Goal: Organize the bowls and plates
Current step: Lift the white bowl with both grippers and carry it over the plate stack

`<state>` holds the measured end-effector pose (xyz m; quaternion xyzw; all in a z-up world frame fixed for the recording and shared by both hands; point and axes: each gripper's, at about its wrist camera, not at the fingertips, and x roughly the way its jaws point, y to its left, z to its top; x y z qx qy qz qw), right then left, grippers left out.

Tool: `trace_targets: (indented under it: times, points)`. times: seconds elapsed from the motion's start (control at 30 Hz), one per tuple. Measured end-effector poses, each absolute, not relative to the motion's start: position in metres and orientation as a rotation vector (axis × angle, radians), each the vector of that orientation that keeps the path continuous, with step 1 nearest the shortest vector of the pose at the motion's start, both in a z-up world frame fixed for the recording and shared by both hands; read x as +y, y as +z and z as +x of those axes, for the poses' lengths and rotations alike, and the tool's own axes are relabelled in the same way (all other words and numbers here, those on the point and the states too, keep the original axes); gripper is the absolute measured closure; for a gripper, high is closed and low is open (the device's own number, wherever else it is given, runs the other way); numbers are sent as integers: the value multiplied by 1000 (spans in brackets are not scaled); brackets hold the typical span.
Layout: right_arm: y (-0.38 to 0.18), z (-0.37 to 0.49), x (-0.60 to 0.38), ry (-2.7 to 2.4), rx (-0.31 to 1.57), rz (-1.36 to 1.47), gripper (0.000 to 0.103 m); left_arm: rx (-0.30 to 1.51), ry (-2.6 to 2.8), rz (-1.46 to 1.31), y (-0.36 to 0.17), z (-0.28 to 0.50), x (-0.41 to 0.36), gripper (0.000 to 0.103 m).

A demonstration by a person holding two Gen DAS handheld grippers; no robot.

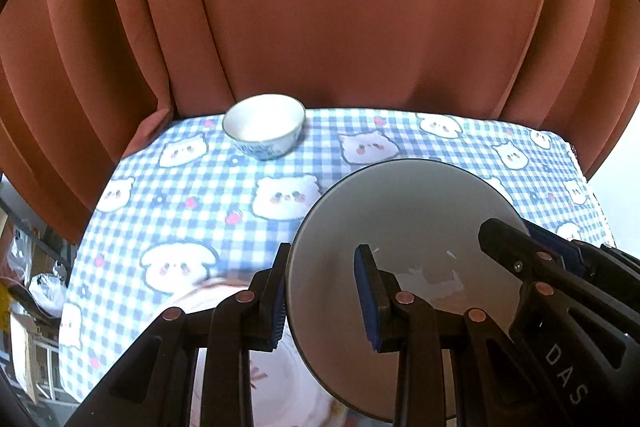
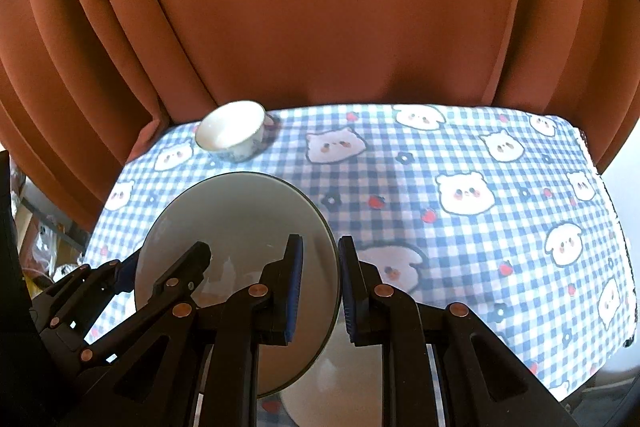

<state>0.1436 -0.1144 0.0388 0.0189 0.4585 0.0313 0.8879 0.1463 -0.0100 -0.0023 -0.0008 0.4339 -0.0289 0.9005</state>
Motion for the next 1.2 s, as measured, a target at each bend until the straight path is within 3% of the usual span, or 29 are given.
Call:
trace_targets:
  times: [1.2]
  points:
    - [-49, 103, -184, 101, 1133, -8, 82, 1067, 1, -14, -80, 106, -66, 73]
